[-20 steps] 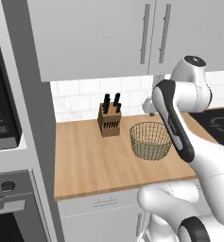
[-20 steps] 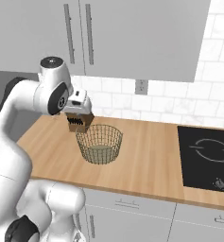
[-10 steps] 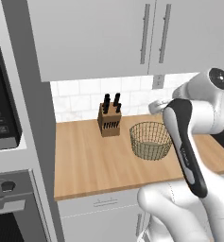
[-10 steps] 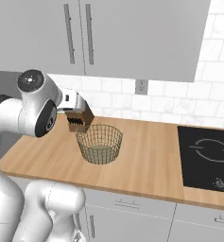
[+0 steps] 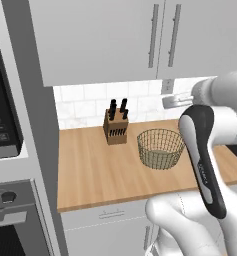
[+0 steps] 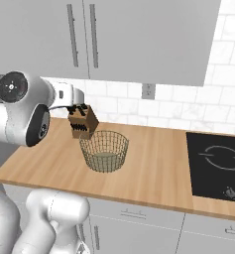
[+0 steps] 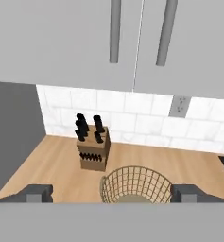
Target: Open the cabinet, pick up the bread from the cabinet and place it in the basket. Then move the basket to the dining counter.
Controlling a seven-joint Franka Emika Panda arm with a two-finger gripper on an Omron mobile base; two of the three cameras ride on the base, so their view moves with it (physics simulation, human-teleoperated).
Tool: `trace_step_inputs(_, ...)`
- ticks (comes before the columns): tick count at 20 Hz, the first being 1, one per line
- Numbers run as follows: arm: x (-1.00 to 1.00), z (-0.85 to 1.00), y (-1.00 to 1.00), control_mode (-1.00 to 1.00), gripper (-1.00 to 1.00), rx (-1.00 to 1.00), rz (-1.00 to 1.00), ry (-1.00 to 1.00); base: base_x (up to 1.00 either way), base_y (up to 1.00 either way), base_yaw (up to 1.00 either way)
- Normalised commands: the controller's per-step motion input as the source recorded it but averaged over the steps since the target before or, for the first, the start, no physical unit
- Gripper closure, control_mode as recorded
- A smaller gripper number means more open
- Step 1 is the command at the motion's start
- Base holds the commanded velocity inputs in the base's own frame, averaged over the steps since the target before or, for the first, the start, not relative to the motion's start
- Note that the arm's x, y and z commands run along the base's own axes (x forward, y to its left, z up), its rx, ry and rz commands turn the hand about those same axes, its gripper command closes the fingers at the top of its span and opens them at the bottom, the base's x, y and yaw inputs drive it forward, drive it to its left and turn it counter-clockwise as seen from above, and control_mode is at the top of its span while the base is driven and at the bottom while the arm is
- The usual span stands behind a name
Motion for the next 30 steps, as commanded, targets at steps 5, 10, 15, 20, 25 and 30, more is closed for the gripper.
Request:
trace_step_inputs(5,-0.51,0.66,0.01,-1.0,-1.0,0.0,-0.08,-0.25,0.0,0.0,0.0)
trace_step_inputs(10,-0.47,0.52,0.0,-1.0,-1.0,0.0,-0.13,-0.24,0.0,0.0,0.0)
trace_step_inputs(15,-0.34,0.4,0.0,-1.0,-1.0,0.0,-0.1,-0.22,0.0,0.0,0.0)
trace_step_inputs(20,-0.2,0.13,-0.03,-1.0,-1.0,0.01,-0.04,-0.13,0.0,0.0,0.0)
trace_step_inputs(25,-0.03,0.01,-0.05,-1.0,-1.0,0.02,0.0,-0.03,0.0,0.0,0.0)
trace_step_inputs(30,0.0,0.0,0.0,-1.0,-1.0,0.0,0.0,0.0,0.0,0.0,0.0)
